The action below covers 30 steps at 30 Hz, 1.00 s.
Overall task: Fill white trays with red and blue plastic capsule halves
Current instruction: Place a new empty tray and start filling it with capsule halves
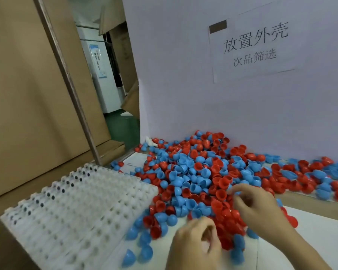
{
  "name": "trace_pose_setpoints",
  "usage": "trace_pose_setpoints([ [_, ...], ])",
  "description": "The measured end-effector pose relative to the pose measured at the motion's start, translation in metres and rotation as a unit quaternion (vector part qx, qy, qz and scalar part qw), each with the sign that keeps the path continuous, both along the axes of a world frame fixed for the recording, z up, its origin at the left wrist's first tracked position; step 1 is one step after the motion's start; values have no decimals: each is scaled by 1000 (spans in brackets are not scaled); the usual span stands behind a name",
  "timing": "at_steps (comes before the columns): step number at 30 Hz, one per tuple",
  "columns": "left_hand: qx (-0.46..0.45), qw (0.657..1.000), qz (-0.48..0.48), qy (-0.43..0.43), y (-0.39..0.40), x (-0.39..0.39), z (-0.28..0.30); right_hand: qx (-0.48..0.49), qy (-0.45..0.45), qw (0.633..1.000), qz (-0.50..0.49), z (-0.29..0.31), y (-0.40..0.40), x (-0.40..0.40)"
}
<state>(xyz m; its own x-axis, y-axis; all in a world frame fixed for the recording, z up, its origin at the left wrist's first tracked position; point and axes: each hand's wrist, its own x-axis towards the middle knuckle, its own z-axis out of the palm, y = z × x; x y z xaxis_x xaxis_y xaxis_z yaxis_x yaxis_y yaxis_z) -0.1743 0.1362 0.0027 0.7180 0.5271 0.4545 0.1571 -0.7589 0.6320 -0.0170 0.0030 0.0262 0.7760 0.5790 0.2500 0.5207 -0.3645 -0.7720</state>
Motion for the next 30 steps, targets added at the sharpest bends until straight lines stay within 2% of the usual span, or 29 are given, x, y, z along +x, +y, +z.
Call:
trace_pose_setpoints([
  [1,-7,1000,-24,15,3,1,4,-16,-7,999,28,2,11,-2],
  [3,33,999,37,18,56,-5,28,-29,-20,998,61,0,32,0],
  [5,78,989,112,63,104,-4,43,-34,-17,995,88,9,51,4],
  [7,89,965,184,165,162,1,49,-36,-12,993,109,17,75,7],
  [10,3,915,210,346,214,0,48,-39,3,991,130,27,111,13],
  [12,-43,883,199,422,228,-1,38,-52,15,988,144,32,135,15],
  [14,-32,866,187,462,233,-2,31,-60,27,987,150,34,156,14],
  [18,33,859,180,479,229,-3,27,-74,66,982,163,24,191,0],
  [22,66,875,185,441,231,-10,30,-68,104,976,177,13,211,-17],
  [30,44,915,223,333,237,-13,56,-38,148,972,179,15,217,-27],
])
